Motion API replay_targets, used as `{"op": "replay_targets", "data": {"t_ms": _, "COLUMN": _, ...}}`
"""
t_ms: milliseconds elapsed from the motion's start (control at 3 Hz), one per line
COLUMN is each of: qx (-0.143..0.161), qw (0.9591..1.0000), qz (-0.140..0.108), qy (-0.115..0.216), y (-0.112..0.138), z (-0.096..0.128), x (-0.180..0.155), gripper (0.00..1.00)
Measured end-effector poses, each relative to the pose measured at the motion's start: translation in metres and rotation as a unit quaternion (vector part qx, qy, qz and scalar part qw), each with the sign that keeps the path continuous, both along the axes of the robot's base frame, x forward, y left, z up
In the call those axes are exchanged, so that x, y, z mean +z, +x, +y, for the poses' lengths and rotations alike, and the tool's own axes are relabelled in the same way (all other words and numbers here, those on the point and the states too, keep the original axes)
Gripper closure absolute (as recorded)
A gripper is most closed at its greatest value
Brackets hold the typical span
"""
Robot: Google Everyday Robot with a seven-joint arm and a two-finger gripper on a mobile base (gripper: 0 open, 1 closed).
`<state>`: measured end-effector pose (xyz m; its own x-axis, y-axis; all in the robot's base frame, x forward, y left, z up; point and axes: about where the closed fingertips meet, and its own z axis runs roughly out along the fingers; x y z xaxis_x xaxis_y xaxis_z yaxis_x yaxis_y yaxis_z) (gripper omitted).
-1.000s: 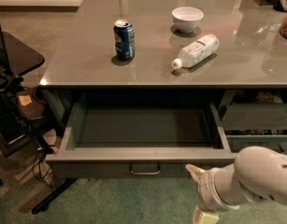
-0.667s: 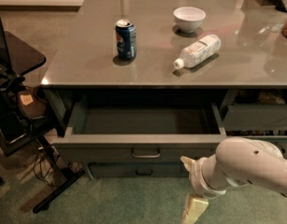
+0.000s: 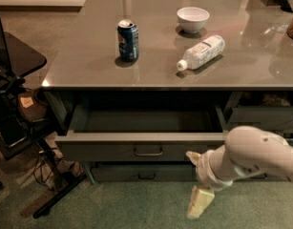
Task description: Close top drawer
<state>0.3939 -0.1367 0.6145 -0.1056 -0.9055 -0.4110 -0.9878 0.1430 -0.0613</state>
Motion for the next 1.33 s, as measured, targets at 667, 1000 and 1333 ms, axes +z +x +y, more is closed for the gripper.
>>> {"op": "replay_targets", "data": {"t_ms": 667, "qx": 0.002, "qw": 0.9999, "qz": -0.009, "qy": 0.011, "y": 0.045, "z": 0.003, "x": 0.017, "gripper": 0.00}}
{"op": "replay_targets", "data": {"t_ms": 1000, "qx": 0.004, "qw": 0.9999, "qz": -0.012, "qy": 0.007, "y": 0.084, "z": 0.026, "x": 0.024, "gripper": 0.00}}
{"op": "replay_targets", "data": {"t_ms": 1333, "qx": 0.004, "qw": 0.9999, "qz": -0.013, "qy": 0.006, "y": 0.092, "z": 0.032, "x": 0.024, "gripper": 0.00}}
